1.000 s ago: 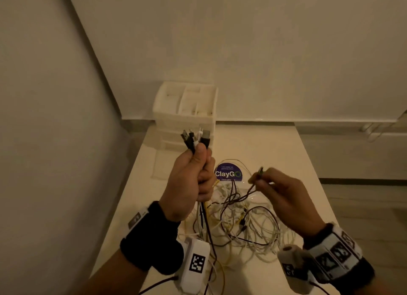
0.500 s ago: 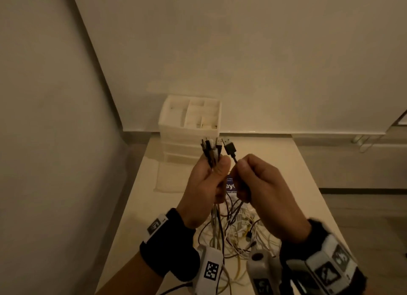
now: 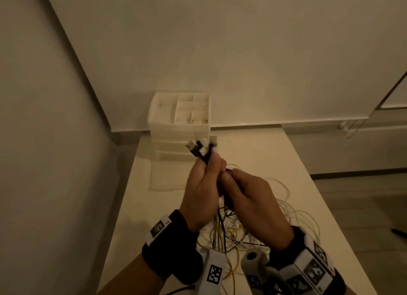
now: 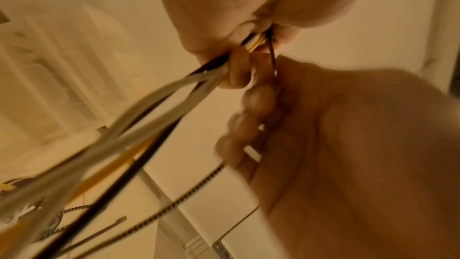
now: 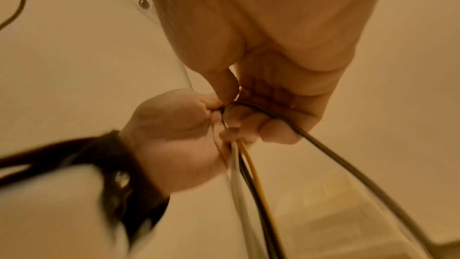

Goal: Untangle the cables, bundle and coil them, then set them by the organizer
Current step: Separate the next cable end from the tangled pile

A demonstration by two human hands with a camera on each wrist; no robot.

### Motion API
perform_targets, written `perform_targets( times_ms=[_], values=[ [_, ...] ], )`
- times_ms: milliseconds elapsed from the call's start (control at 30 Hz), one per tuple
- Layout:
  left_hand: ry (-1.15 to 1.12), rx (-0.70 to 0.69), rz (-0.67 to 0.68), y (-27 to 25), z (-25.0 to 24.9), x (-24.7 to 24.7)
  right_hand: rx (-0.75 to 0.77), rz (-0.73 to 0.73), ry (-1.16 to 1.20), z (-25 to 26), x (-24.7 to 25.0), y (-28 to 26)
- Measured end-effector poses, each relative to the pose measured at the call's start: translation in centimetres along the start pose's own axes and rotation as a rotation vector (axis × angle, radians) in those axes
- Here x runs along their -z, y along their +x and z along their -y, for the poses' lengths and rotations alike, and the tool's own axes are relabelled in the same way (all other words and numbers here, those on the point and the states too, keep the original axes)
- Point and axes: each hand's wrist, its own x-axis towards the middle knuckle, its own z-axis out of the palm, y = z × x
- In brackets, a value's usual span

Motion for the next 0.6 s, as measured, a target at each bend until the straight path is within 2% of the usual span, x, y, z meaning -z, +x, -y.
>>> perform_targets(
  times_ms=[67, 167, 233, 300, 400, 533, 600],
  values=[
    [-0.057, -0.042, -0.073, 0.9, -0.4, 0.8, -0.009, 0.067, 0.023, -1.4, -0.2, -0.9],
    [-0.305, -0.095, -0.099, 2.4, -1.8, 2.8, -0.111, 0.186, 0.119, -5.9, -0.1, -2.1],
    [-0.369, -0.122, -0.111, 3.4, -3.6, 4.5, -0.168, 0.198, 0.118, -9.4, 0.1, -2.5],
    [-0.329, -0.143, -0.128, 4.1, -5.4, 6.2, -0.201, 0.172, 0.068, -12.2, 0.5, -2.7],
    [-0.187, -0.121, -0.105, 3.7, -6.6, 7.0, -0.223, 0.137, 0.035, -13.7, 1.1, -2.1],
    [0.338, -0.117, -0.031, 1.7, -4.9, 4.3, -0.153, 0.100, 0.050, -12.2, 1.6, 0.1],
    [0.517, -0.067, 0.064, 1.4, -3.2, 2.8, -0.096, 0.125, 0.113, -10.7, 2.0, 1.3]
  ],
)
